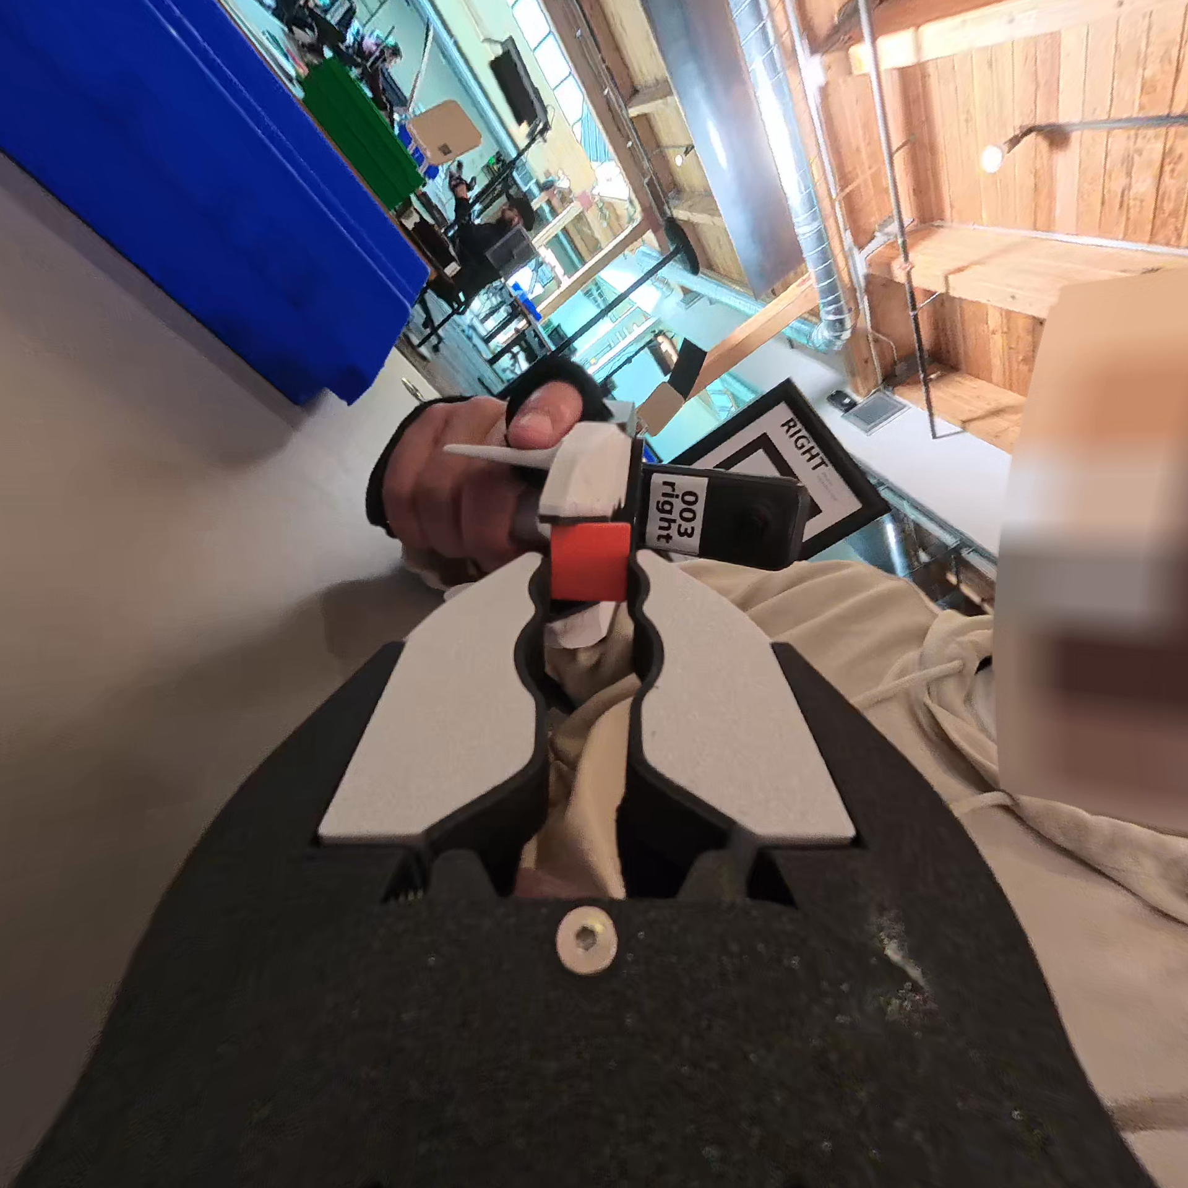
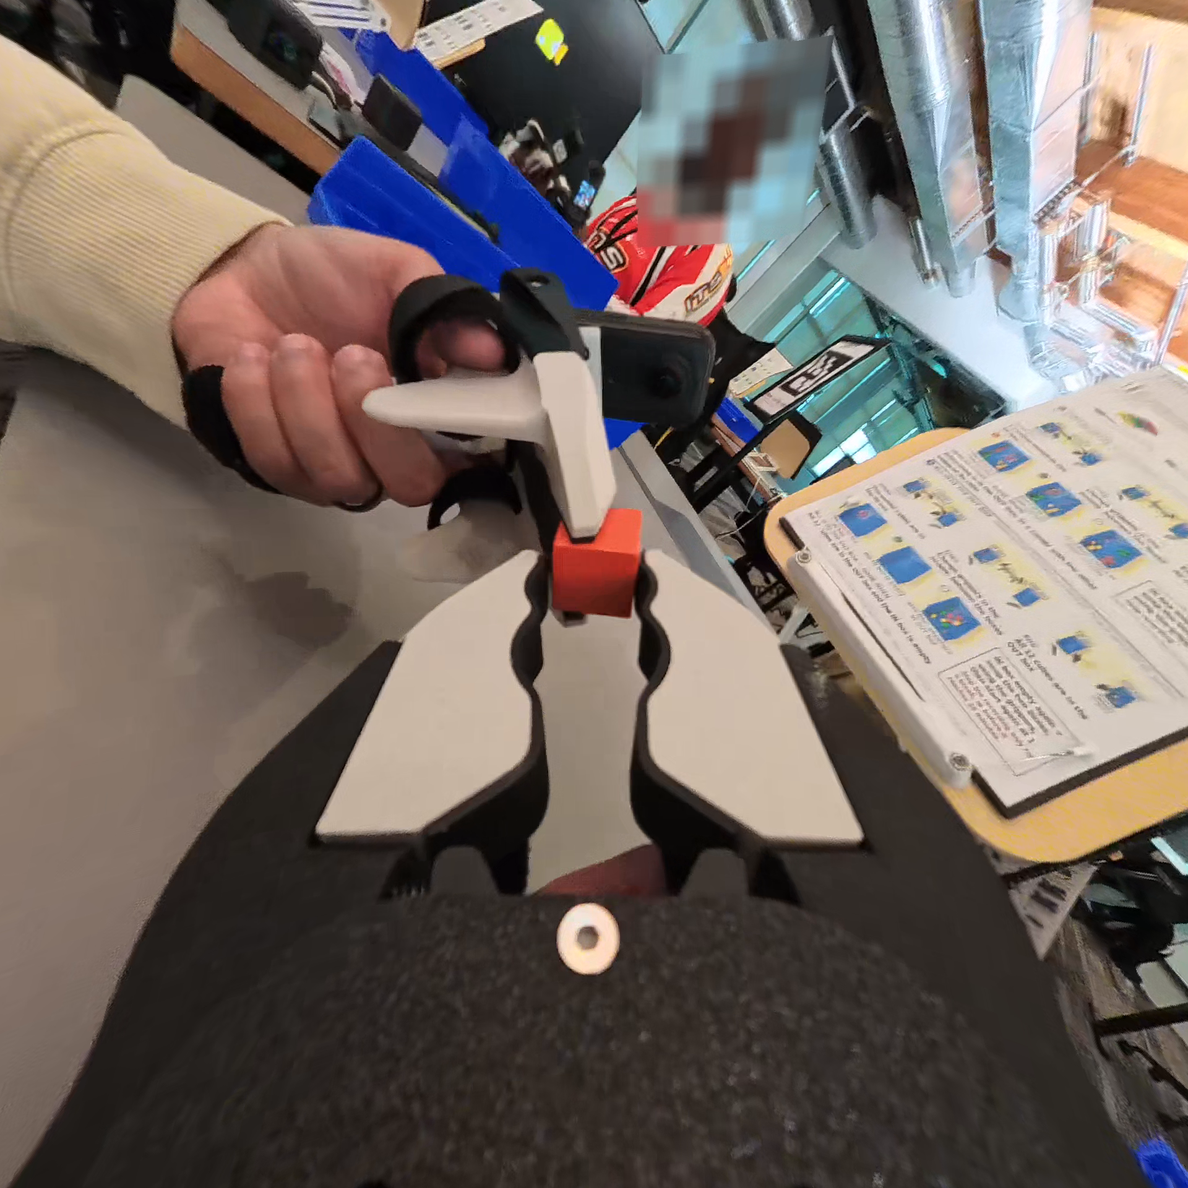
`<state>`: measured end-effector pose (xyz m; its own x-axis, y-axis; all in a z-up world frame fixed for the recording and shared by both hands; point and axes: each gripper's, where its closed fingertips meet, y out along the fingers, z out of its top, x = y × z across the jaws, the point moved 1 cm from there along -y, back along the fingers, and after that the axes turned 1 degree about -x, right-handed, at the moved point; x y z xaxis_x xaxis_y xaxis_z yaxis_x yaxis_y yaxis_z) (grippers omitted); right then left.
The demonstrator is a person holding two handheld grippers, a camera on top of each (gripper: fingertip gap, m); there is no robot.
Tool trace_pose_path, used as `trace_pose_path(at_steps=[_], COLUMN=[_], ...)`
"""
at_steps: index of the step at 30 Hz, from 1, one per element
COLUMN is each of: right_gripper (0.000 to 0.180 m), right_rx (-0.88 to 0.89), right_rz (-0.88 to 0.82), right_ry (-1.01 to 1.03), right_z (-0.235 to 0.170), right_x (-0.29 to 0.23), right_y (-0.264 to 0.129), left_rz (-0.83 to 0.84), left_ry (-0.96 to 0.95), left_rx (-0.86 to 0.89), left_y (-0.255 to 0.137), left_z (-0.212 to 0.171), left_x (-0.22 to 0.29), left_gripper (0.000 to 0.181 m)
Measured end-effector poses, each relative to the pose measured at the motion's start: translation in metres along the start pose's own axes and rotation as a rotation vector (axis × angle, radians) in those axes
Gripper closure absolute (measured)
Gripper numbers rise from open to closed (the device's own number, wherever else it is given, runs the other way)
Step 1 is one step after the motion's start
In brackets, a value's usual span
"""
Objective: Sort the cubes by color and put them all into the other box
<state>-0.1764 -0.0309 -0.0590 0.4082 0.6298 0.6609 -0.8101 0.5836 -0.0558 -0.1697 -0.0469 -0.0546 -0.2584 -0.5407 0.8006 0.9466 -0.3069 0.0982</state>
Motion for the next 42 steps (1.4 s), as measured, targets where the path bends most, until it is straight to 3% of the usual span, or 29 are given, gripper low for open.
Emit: trace_pose_path(at_steps=[4,7,9,13,15,25,33,36,38,42], right_gripper=[0.157,0.157,0.157,0.157,0.157,0.157,0.157,0.157,0.157,0.157], right_rx=[0.044,0.028,-0.033,-0.169,-0.233,-0.361,-0.329,-0.302,-0.383,-0.868], right_rz=[-0.009,-0.074,-0.118,-0.217,-0.274,-0.365,-0.358,-0.509,-0.630,-0.615], right_ry=[0.026,0.097,0.179,0.417,0.443,0.297,0.456,0.517,0.511,0.560], right_z=[0.006,0.002,-0.012,-0.048,-0.061,-0.080,-0.080,-0.061,-0.068,-0.165], right_x=[-0.002,0.005,0.011,0.020,0.024,0.026,0.039,0.101,0.159,0.243], right_y=[-0.013,-0.033,-0.046,-0.068,-0.072,-0.068,-0.071,-0.105,-0.144,-0.200], left_rz=[-0.019,0.199,0.496,1.259,1.415,1.491,1.454,1.452,1.446,1.420], left_ry=[-0.037,0.053,0.184,0.487,0.537,0.618,0.654,0.686,0.695,0.683], left_rx=[0.015,0.093,0.147,0.290,0.324,0.242,0.221,0.225,0.219,0.198], left_y=[0.000,-0.022,-0.051,-0.143,-0.164,-0.162,-0.152,-0.149,-0.147,-0.142], left_z=[-0.004,-0.004,-0.007,-0.012,-0.021,-0.028,-0.026,-0.025,-0.025,-0.027], left_x=[0.005,-0.004,-0.018,-0.036,-0.033,-0.042,-0.030,-0.021,-0.019,-0.023], left_gripper=[0.151,0.141,0.139,0.140,0.143,0.143,0.142,0.143,0.143,0.142])
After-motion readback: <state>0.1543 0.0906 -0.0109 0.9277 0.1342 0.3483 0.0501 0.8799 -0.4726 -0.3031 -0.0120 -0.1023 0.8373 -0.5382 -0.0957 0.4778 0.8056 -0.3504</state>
